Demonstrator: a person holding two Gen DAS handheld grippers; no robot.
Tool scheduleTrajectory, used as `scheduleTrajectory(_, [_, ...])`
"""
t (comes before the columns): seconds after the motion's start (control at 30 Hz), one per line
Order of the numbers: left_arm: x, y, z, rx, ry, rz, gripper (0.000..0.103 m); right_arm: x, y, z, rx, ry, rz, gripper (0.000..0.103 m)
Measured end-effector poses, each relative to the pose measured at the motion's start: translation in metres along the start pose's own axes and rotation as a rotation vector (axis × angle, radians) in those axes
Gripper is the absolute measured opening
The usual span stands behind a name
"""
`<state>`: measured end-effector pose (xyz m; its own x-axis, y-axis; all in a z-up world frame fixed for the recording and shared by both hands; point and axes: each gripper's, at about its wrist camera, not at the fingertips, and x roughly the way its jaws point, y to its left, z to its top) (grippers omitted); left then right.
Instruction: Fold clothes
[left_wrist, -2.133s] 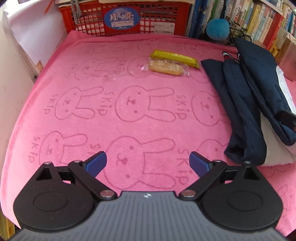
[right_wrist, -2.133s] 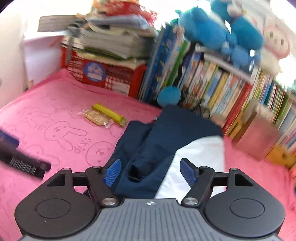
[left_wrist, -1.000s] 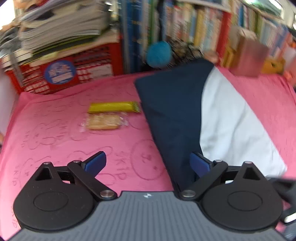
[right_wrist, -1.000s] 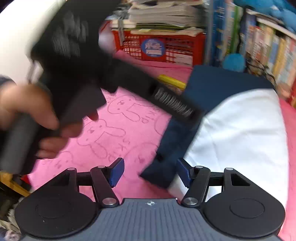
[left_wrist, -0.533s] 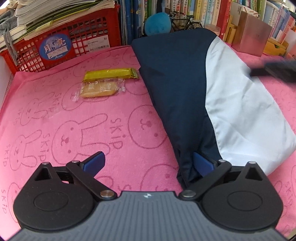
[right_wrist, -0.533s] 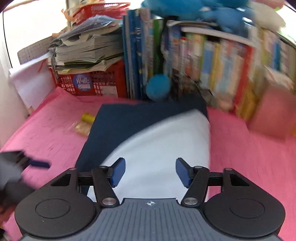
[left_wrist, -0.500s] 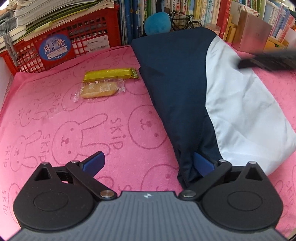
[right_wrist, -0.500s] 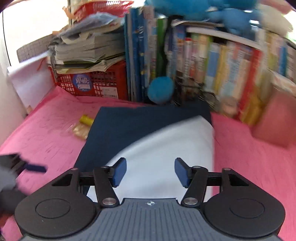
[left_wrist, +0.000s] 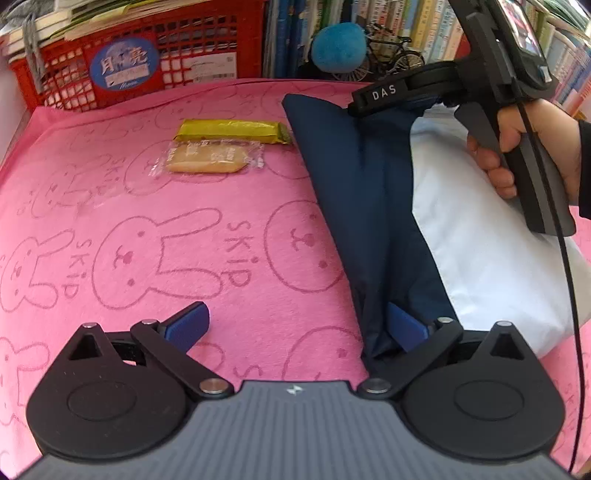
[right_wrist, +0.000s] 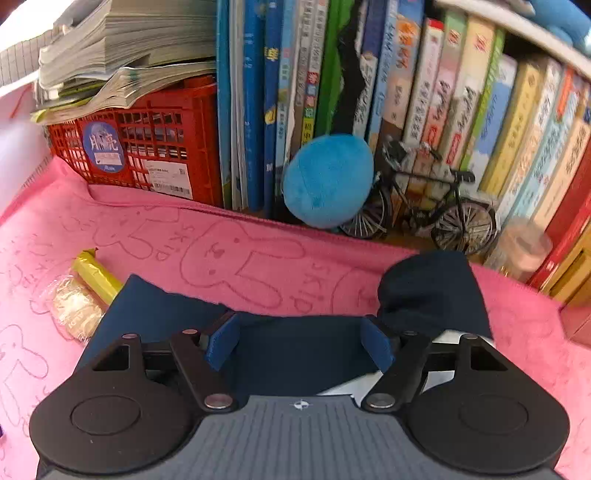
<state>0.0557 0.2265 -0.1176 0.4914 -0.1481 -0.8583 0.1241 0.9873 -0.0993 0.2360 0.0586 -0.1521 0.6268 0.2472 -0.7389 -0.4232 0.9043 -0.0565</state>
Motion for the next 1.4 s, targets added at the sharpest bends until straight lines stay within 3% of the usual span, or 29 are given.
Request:
scheduleTrajectory(0.07, [-0.009,0.0,0.002,-0.009,0.005,0.007,0.102,-0.015,0.004,0.003,-0.016,0.005,-0.008,0.073])
scheduleTrajectory(0.17, [-0.029,-0.001,0.006,-0.014,0.006,0.016,0.102,-0.059,0.006,-0.008,-0.034,-0.023,0.059,0.075])
scheduleTrajectory(0.27, [-0.048,-0.009,0.009,-0.026,0.029,0.012,0.102,-0.112,0.005,-0.034,-0.059,-0.015,0.091,0.085])
scheduleTrajectory(0.4, [-0.061,-0.028,0.012,-0.046,0.085,0.044,0.102,-0.174,0.001,-0.079,-0.049,0.053,0.127,0.093])
scheduleTrajectory(0.57, [-0.071,-0.06,0.015,-0.088,0.117,0.055,0.102,-0.221,-0.016,-0.124,-0.014,0.129,0.13,0.094])
scheduleTrajectory(0.93, [-0.095,-0.127,0.013,-0.03,0.08,0.088,0.102,-0.262,-0.03,-0.149,-0.036,0.076,0.176,0.1])
scheduleTrajectory(1.4, [-0.109,-0.137,0.001,-0.063,0.072,0.115,0.102,-0.277,-0.033,-0.16,-0.066,0.049,0.22,0.101])
